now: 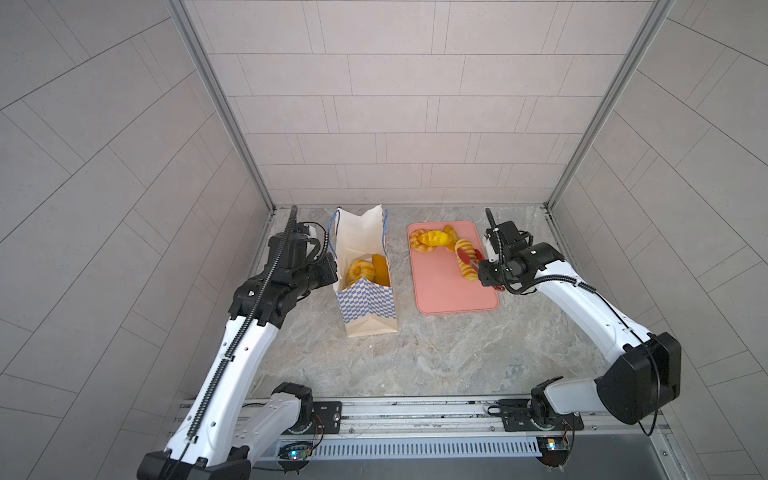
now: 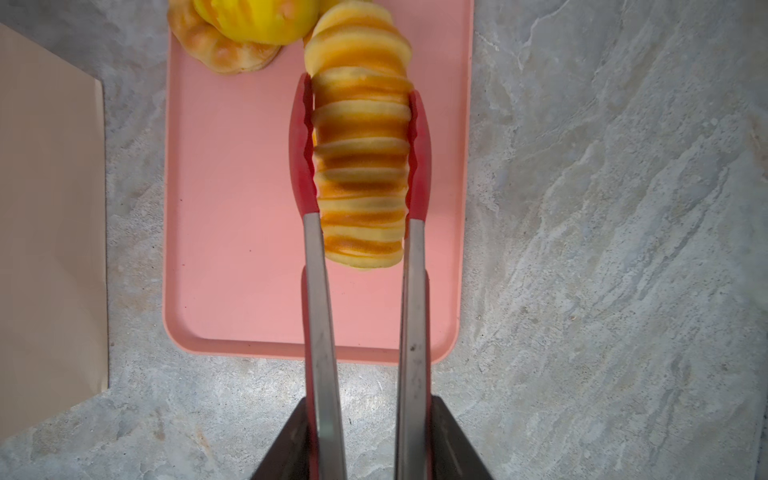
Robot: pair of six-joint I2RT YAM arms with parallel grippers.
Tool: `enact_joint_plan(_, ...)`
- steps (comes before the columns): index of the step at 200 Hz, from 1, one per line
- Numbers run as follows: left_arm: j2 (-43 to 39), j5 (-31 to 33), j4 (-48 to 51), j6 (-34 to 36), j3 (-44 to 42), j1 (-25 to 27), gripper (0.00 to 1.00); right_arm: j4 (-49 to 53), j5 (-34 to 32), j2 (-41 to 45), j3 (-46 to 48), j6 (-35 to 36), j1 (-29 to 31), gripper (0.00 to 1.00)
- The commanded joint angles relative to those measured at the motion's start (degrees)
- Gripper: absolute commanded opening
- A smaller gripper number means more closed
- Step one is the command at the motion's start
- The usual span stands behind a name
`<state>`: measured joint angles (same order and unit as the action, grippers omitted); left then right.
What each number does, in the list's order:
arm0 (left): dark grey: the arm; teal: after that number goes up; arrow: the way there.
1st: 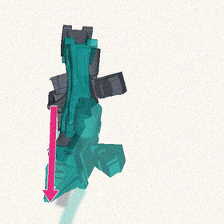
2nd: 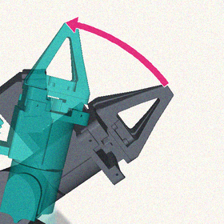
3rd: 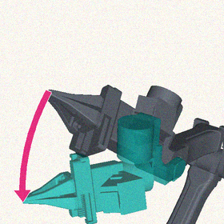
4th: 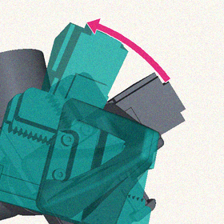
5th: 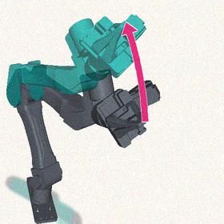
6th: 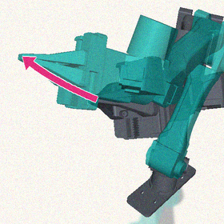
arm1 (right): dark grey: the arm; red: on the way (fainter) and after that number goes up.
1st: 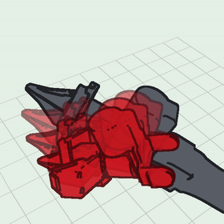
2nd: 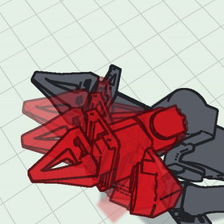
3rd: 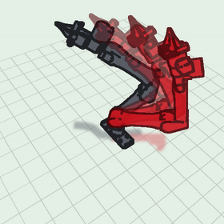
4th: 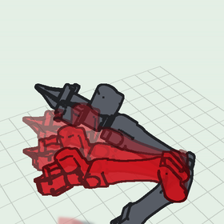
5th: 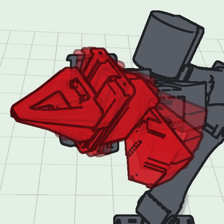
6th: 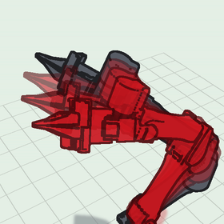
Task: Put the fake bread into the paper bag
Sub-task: 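Lift the clamped long ridged roll upright with the right tongs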
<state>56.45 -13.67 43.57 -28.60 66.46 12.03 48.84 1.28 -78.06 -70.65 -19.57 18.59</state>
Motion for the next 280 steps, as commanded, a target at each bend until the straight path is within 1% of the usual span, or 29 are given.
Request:
enact_joint_plan(1,-0.7,0.48,-0.07,0.24,-0.76,0.04,0.07,-2.91,-0.04,3.5,-1.66,-0.8,-0.14,0.41)
enact_joint_plan(68,-0.75,0.42,-0.13,0.21,-0.61,0.04,0.07,-2.09,1.23,6.31,-4.54,-1.5,-0.13,0.41)
enact_joint_plan(160,-0.71,0.4,-0.07,0.18,-0.58,0.05,0.07,0.4,1.4,8.88,-11.14,-1.56,0.48,0.41)
enact_joint_plan(280,-0.17,0.42,0.0,0.14,0.19,0.06,0.07,4.34,-0.58,9.13,-23.66,0.19,1.71,0.42)
